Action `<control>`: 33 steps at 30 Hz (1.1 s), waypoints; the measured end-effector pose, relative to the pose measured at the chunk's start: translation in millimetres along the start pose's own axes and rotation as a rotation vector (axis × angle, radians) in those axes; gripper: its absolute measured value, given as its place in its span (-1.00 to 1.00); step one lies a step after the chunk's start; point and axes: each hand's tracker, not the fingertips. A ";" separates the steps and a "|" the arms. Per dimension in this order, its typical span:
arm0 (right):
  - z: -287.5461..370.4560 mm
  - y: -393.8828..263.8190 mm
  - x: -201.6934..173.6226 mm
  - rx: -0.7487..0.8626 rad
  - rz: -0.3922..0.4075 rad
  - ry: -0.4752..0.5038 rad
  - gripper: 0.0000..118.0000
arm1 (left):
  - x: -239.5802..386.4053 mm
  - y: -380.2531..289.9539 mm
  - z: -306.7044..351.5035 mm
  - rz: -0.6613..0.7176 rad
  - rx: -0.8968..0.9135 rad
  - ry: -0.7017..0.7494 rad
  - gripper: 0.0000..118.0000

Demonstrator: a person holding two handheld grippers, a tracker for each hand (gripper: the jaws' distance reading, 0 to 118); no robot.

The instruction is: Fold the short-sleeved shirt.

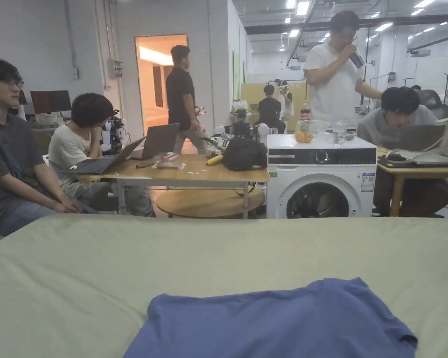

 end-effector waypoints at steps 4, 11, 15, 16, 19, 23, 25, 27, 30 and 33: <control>4.0 -15.8 6.6 -0.028 0.018 -0.040 -0.99 | -7.7 -18.2 5.6 -0.001 -0.052 0.034 -1.00; -8.0 -35.2 11.2 -0.098 0.106 -0.067 -0.39 | -7.2 -36.9 -6.4 -0.051 -0.152 0.002 0.28; -5.6 -44.9 2.7 -0.101 0.198 -0.133 0.03 | 10.6 -32.4 8.8 -0.083 -0.048 -0.007 0.68; -4.8 -44.8 -0.7 -0.094 0.205 -0.147 0.03 | 17.8 -28.4 12.4 -0.110 -0.023 -0.008 0.68; 4.6 -44.8 -15.7 -0.015 0.233 -0.216 0.03 | 42.1 -21.9 24.3 -0.189 0.066 0.044 0.68; 1.3 -47.5 -34.0 0.027 0.255 -0.293 -0.03 | 70.2 -15.1 32.8 -0.210 0.120 0.057 0.68; -1.2 -45.6 -32.8 -0.015 0.226 -0.188 -0.57 | 78.7 -12.2 34.9 -0.179 0.155 0.070 0.68; 7.8 -45.3 -43.9 0.042 0.236 -0.142 -0.72 | 83.6 -9.8 37.1 -0.156 0.174 0.095 0.67; 16.6 -35.7 -61.8 0.095 0.232 -0.051 -0.92 | 96.5 -7.7 42.7 -0.197 0.250 0.137 -0.08; 19.9 -24.6 -81.5 0.132 0.280 0.070 -1.00 | 104.2 -6.7 45.6 -0.198 0.275 0.145 -1.00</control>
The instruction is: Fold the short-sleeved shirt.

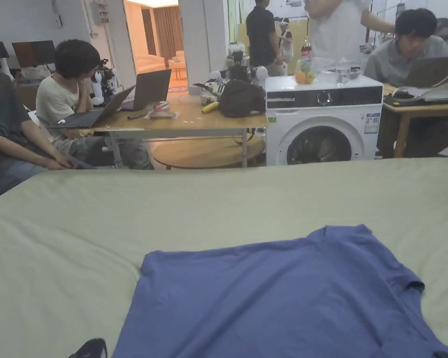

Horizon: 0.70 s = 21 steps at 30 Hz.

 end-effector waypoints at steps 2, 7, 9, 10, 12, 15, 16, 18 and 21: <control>-1.6 9.9 -13.0 0.026 0.020 0.019 -1.00 | 5.8 2.4 0.2 0.039 -0.042 0.008 -1.00; -6.8 19.3 -29.6 0.053 0.022 0.051 -1.00 | 3.5 10.1 8.0 0.022 0.008 -0.055 -1.00; -6.9 18.6 -30.0 0.058 0.013 0.055 -1.00 | 1.1 12.1 10.3 0.013 0.011 -0.064 -1.00; -7.2 18.6 -29.7 0.048 0.006 0.067 -1.00 | -2.6 13.0 8.9 0.022 0.000 -0.068 -1.00; -5.1 15.9 -29.6 0.045 0.004 0.068 -1.00 | -15.6 10.2 3.5 0.057 -0.031 -0.093 -0.59; -2.1 10.0 -24.9 0.016 -0.003 0.084 -1.00 | -38.4 -5.6 -14.1 0.108 -0.218 -0.110 0.48; -0.2 6.5 -24.2 0.009 -0.004 0.092 -1.00 | -47.9 -17.1 -20.1 0.130 -0.227 -0.169 0.57; 1.2 -0.1 -21.5 -0.008 -0.012 0.097 -1.00 | -57.7 -32.8 -31.1 0.116 -0.346 -0.110 0.61; 1.0 -11.3 -14.2 -0.039 -0.040 0.109 -1.00 | -64.9 -54.9 -40.7 0.129 -0.418 -0.023 0.61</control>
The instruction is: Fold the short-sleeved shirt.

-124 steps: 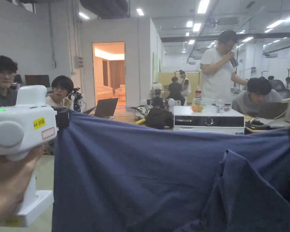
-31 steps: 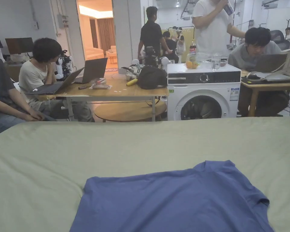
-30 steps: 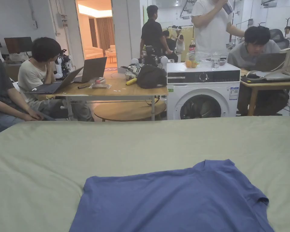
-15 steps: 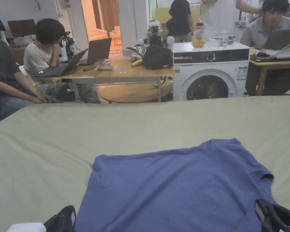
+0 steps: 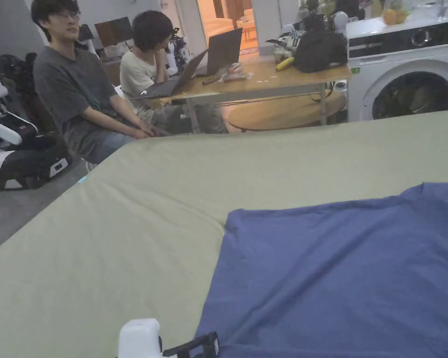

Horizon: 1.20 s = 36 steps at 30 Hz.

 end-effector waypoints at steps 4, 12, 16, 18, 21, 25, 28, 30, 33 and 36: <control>-3.1 -9.5 13.9 -0.057 -0.019 -0.024 -1.00 | -12.0 -11.8 -26.3 0.111 -0.108 0.011 0.17; 11.1 -23.4 52.2 -0.127 -0.116 -0.110 -1.00 | 2.9 -27.4 -51.0 0.043 -0.198 0.007 -0.95; 21.4 -27.0 73.4 -0.140 -0.144 -0.232 -0.23 | 10.0 -22.8 -55.9 -0.026 -0.224 0.037 -0.95; 19.9 -31.2 83.4 -0.178 -0.149 -0.255 0.35 | 15.8 -25.1 -56.1 -0.093 -0.216 0.054 -0.95; 10.3 -48.6 95.5 -0.211 -0.172 -0.292 0.34 | 23.3 -30.9 -55.4 -0.100 -0.199 0.073 -0.95; -12.7 -66.3 103.5 -0.299 -0.193 -0.333 0.34 | 25.5 -32.1 -50.6 -0.086 -0.175 0.078 -0.95; -25.1 -74.5 106.4 -0.368 -0.184 -0.345 0.01 | 25.9 -32.4 -50.0 -0.079 -0.164 0.079 -0.95; -20.7 -74.6 101.6 -0.338 -0.121 -0.339 -0.25 | 27.0 -33.4 -49.5 -0.080 -0.160 0.078 -0.95; -16.0 -73.3 99.1 -0.312 -0.156 -0.304 -0.66 | 33.0 -36.8 -48.4 -0.139 -0.136 0.102 -0.95; -16.8 -60.5 95.2 -0.271 -0.157 -0.274 -0.89 | 31.2 -29.1 -43.0 -0.168 -0.126 0.106 -0.96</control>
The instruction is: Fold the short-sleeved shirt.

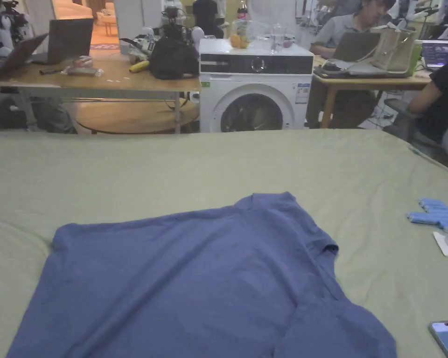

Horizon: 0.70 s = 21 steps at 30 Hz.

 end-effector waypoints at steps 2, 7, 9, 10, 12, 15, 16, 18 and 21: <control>3.1 19.2 -6.8 0.061 0.076 -0.015 -0.89 | -10.2 13.8 11.3 0.083 0.066 0.000 -0.97; -18.0 86.6 -14.5 0.132 0.082 0.054 -0.89 | -23.1 69.6 4.6 0.156 0.195 -0.061 -0.97; -42.5 116.5 -17.5 0.152 0.094 0.076 -0.89 | -22.9 97.1 -15.7 0.109 0.219 -0.072 -0.97; -58.3 131.4 -19.4 0.144 0.095 0.077 -0.89 | -22.9 111.6 -29.0 0.082 0.225 -0.087 -0.97; -93.1 155.6 -21.5 0.116 0.094 0.098 -0.89 | -23.8 134.5 -57.1 0.067 0.215 -0.118 -0.97; -144.3 177.4 -26.0 0.050 0.086 0.092 -0.89 | -25.4 159.1 -102.1 0.028 0.163 -0.121 -0.97; -158.4 181.0 -27.9 0.027 0.081 0.079 -0.89 | -27.2 163.9 -115.8 0.026 0.146 -0.119 -0.97; -178.5 184.3 -30.3 0.008 0.043 0.050 -0.88 | -29.8 169.3 -135.1 0.045 0.130 -0.114 -0.97; -186.9 183.7 -33.0 0.015 0.031 0.041 -0.82 | -38.0 169.5 -137.5 0.150 0.152 -0.234 -0.97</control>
